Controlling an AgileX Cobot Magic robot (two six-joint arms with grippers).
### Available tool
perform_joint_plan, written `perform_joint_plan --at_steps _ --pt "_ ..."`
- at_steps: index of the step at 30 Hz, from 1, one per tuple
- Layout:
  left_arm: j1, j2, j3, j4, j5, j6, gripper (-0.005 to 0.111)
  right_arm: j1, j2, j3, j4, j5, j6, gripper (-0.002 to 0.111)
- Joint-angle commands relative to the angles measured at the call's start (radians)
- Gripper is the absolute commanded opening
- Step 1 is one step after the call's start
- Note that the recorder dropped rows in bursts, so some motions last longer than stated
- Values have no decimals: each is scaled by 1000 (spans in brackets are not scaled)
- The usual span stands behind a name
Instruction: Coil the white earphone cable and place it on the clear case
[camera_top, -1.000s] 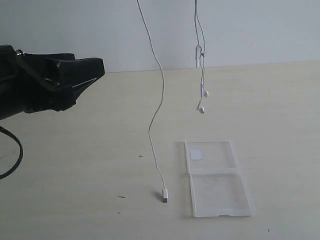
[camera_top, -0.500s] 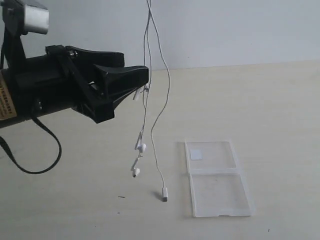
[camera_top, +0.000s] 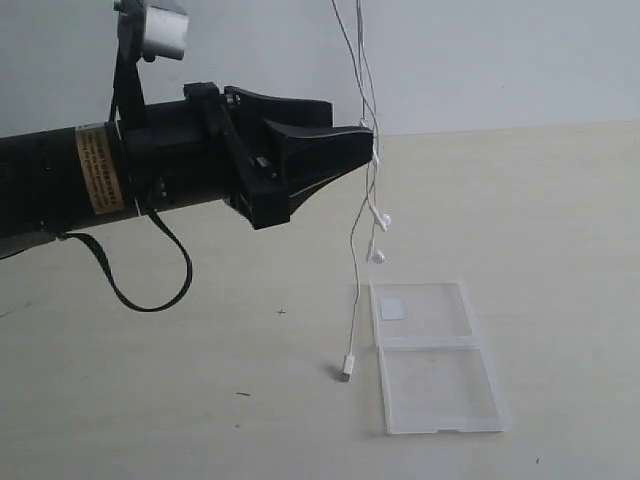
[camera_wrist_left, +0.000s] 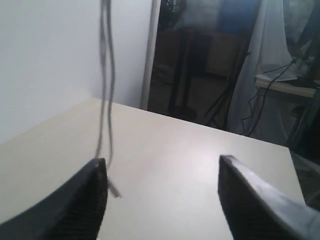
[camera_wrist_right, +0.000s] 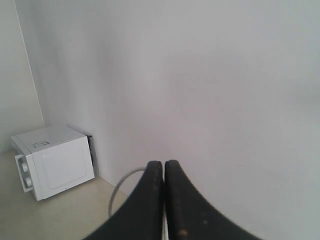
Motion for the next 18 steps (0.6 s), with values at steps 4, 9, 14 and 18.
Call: perform_joint_plan --at_steps 4,9,14,18 --pt "-2 14 -29 15 51 -14 62 -3 -14 1 5 -4 -24 0" --pt "-2 14 -29 -14 109 -6 62 -3 -14 1 5 -23 -24 0" --pt "-2 14 -29 -47 155 8 62 -3 -14 1 5 -23 -24 0" --pt "-2 14 -29 -51 171 22 62 -3 -14 1 5 -23 -24 0"
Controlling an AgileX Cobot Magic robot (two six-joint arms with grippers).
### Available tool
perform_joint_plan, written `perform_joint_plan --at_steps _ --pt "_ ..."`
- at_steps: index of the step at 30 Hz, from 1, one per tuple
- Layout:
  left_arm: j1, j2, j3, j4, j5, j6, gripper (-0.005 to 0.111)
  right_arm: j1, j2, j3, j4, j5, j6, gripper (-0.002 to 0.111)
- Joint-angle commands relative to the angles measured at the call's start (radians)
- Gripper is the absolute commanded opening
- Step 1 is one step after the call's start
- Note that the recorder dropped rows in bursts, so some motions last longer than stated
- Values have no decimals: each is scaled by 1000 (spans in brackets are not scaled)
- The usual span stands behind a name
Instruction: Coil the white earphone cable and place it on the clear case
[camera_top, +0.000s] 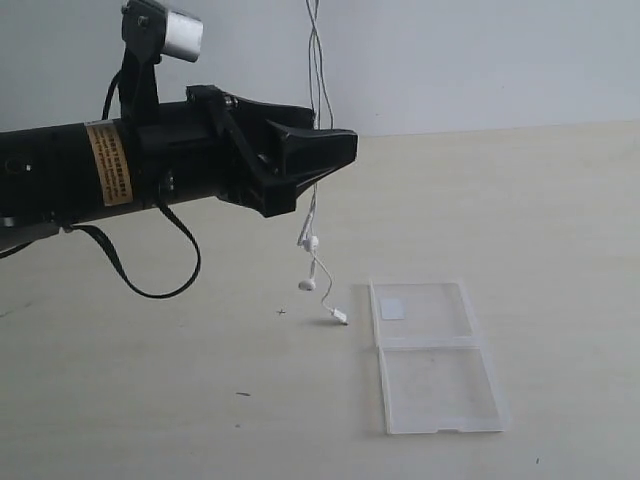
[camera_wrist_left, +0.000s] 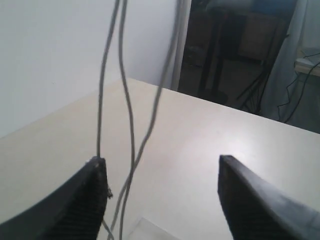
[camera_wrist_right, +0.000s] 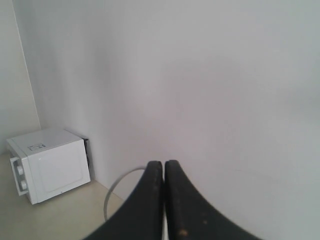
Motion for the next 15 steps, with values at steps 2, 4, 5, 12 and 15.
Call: perform_joint_plan --at_steps 2,4,5,12,15 --pt "-2 6 -7 -18 21 16 62 -3 -11 1 5 -11 -8 0" --pt "-2 6 -7 -18 21 16 62 -3 -11 1 5 -11 -8 0" --pt "-2 6 -7 -15 21 16 62 -3 -11 1 5 -11 -8 0" --pt "-2 6 -7 -14 1 13 62 -3 -11 1 5 -11 -8 0" --pt "-2 6 -7 -13 -30 18 62 -3 -11 1 5 -11 -8 0"
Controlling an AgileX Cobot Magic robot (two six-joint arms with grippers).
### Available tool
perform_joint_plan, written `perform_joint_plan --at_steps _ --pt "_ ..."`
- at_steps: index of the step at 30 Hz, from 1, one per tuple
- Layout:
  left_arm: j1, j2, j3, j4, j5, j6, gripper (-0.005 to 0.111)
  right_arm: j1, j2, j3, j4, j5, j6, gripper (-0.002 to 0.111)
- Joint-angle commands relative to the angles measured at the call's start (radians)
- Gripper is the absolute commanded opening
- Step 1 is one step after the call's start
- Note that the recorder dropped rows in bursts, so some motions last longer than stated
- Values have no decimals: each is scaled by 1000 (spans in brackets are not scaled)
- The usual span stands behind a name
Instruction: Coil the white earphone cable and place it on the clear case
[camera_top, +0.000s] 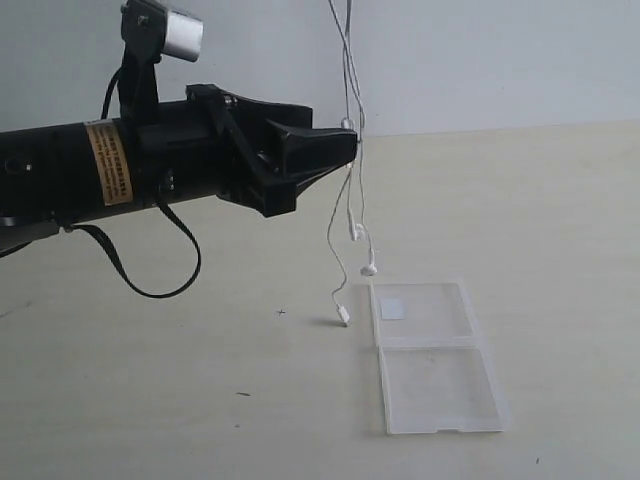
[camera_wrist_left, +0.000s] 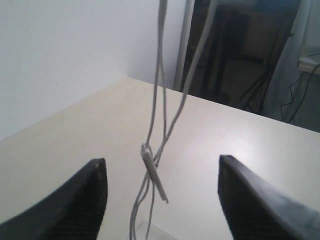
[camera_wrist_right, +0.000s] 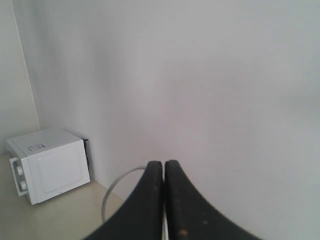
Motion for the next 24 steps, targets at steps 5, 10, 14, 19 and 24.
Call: perform_joint_plan --at_steps 5,10,14,19,24 --pt "-2 36 -23 3 -48 9 62 -3 -11 1 35 -9 -8 0" --pt "-2 62 -56 3 -52 5 62 -3 -11 1 35 -7 -8 0" --pt "-2 62 -79 -4 -55 1 61 -3 -11 1 35 -7 -8 0" --pt "-2 65 -85 -1 -55 -17 38 -3 -11 1 35 -7 -8 0" --pt "-2 85 -101 -4 -70 -19 27 -3 -11 1 41 -7 -8 0"
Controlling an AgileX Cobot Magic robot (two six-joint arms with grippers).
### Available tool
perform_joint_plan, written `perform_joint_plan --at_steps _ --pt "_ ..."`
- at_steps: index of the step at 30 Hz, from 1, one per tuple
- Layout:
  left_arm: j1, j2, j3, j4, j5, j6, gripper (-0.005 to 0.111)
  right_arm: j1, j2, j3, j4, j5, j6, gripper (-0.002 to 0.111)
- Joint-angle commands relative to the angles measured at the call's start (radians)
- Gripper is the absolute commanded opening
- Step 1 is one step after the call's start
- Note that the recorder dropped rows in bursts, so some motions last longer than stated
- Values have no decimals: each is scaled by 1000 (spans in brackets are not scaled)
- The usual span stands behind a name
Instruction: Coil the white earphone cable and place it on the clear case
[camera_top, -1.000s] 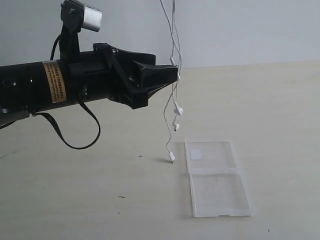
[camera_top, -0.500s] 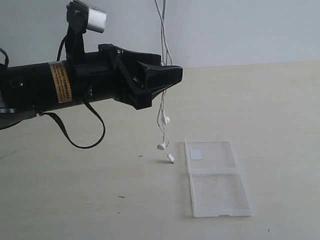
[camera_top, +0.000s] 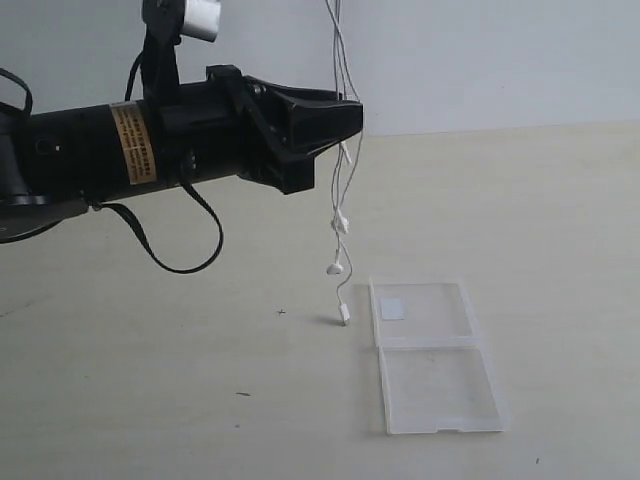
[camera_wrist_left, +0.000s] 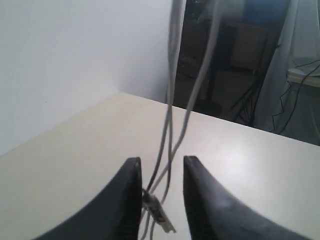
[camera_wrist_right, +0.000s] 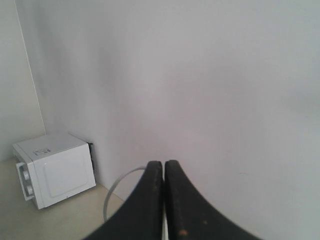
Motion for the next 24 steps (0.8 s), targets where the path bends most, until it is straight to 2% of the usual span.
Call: perform_joint_plan --at_steps 1,4,8,10,13,16,18,24 --pt "-5 25 -21 -9 -30 -16 27 -3 -11 1 12 -5 -8 0" --pt "-10 40 -28 25 -32 -16 35 -3 -11 1 12 -5 -8 0" --pt "-21 45 -28 43 -26 -16 58 -3 -11 1 12 -5 -8 0" --pt "-21 45 -28 45 -35 -19 61 -3 -11 1 12 -5 -8 0" --pt "-21 45 -30 26 -31 -24 52 -3 -11 1 12 -5 -8 0" --pt "-21 45 -30 -15 -33 -20 26 -3 -11 1 12 -5 -8 0" --pt "-21 45 -30 -17 -33 -18 1 -3 -11 1 12 -5 -8 0" --pt "-21 45 -30 -5 -1 -21 0 -3 -46 1 -9 -9 -8 0"
